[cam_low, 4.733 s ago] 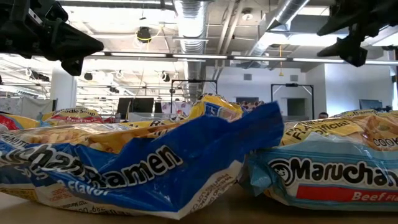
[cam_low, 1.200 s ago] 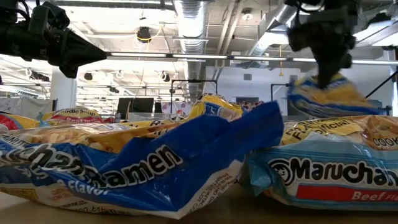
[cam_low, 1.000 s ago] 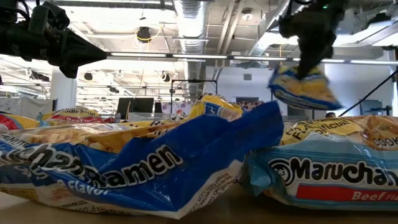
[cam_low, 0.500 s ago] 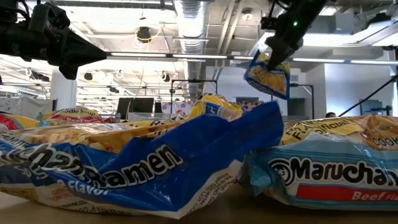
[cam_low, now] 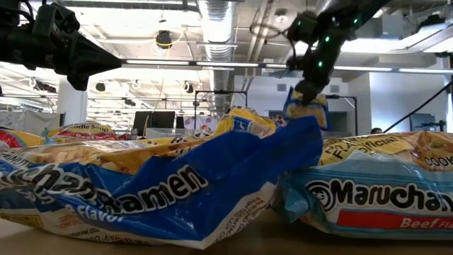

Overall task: Sort Maruchan noodles
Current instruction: Put the blue noodle pack into the black bin

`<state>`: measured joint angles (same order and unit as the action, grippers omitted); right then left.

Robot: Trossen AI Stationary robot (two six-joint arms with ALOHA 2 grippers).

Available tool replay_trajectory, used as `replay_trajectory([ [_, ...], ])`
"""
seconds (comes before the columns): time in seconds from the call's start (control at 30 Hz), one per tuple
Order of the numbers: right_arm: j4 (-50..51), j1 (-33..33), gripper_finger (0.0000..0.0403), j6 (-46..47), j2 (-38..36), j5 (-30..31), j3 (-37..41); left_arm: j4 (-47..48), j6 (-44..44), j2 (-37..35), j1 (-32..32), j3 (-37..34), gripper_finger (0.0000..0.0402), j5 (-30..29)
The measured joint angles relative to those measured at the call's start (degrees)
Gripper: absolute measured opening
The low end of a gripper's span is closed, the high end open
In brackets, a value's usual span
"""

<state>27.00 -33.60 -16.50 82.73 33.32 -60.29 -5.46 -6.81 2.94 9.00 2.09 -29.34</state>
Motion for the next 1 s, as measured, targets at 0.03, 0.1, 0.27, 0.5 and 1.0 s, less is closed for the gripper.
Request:
replay_trajectory([
  [0.03,-0.05,-0.25,0.0006,-0.08,0.89,0.02,0.0,0.0,-0.03,0.0,0.0,0.0,0.0,-0.02],
  [0.1,-0.3,-0.57,0.0006,-0.1,2.62,0.02,0.0,0.01,-0.11,0.0,-0.01,0.0,0.0,-0.02],
  [0.27,-1.05,-0.91,0.0006,-1.49,6.35,0.02,0.0,0.01,-0.13,0.0,0.01,0.0,0.0,0.0],
  [0.5,-0.59,-0.93,0.0006,-2.74,11.4,3.99,-2.06,0.01,-1.06,0.01,0.0,0.0,0.0,0.01],
  [1.0,8.68,-0.3,0.0006,-3.52,15.77,10.14,-7.78,0.01,-1.2,0.02,0.01,0.0,0.0,0.02],
])
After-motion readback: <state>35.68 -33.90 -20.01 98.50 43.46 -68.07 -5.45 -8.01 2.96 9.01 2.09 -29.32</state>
